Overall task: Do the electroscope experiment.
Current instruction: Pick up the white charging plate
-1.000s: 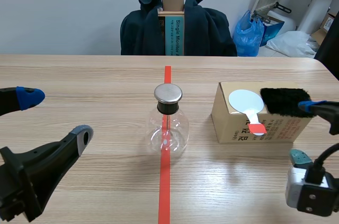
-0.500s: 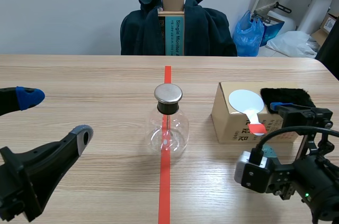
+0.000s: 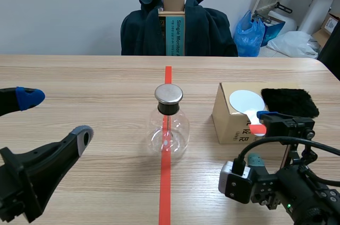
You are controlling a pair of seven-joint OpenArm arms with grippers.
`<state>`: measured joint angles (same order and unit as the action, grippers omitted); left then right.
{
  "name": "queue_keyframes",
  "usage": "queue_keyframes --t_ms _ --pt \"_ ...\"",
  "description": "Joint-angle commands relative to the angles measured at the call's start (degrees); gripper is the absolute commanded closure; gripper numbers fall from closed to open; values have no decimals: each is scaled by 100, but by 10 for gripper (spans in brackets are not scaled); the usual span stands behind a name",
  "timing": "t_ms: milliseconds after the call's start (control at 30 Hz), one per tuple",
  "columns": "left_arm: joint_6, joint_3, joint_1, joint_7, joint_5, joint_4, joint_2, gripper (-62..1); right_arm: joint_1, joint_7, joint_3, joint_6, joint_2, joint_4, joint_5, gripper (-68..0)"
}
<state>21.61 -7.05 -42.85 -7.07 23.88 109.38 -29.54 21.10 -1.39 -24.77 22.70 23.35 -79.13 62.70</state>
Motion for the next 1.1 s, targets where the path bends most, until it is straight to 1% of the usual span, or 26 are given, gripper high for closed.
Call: queue_keyframes --t_ms 0,200,300,333,400,433,533,600,633,667,867,900,1000,1067 --pt "17 -4 17 -81 37 94 31 -623 -129 26 76 42 94 -138 37 -577" --pt "17 -4 17 -79 37 94 31 -623 -330 136 243 39 114 -136 57 -577" --pt "17 -4 17 -79 37 94 28 -623 -382 136 243 22 120 -136 146 -574" --pt "17 -4 17 -79 37 94 28 -623 -387 157 243 22 125 -136 205 -562" --pt "17 -4 17 -79 37 94 28 -623 -398 157 249 22 127 -136 251 -497" --pt "17 -4 17 -79 37 94 28 -623 -400 160 264 22 127 -136 260 -448" --pt "17 -4 17 -79 37 94 28 -623 -398 170 271 20 125 -136 267 -258" --pt "17 -4 17 -79 37 94 28 -623 -398 170 271 20 125 -136 267 -159" --pt "17 -4 17 -79 37 94 28 -623 -398 170 271 20 125 -136 267 -129" --pt "17 -4 17 -79 37 94 28 -623 -398 170 271 20 125 -133 267 -111" --pt "17 -4 17 -79 37 94 28 -623 -398 173 271 20 125 -133 269 -105" --pt "17 -4 17 -79 37 94 28 -623 -398 173 271 20 125 -133 269 -87" --pt "17 -4 17 -79 37 94 28 -623 -398 173 271 20 125 -133 269 -4" --pt "17 -4 17 -79 37 94 28 -623 -398 175 271 20 125 -133 269 -7"
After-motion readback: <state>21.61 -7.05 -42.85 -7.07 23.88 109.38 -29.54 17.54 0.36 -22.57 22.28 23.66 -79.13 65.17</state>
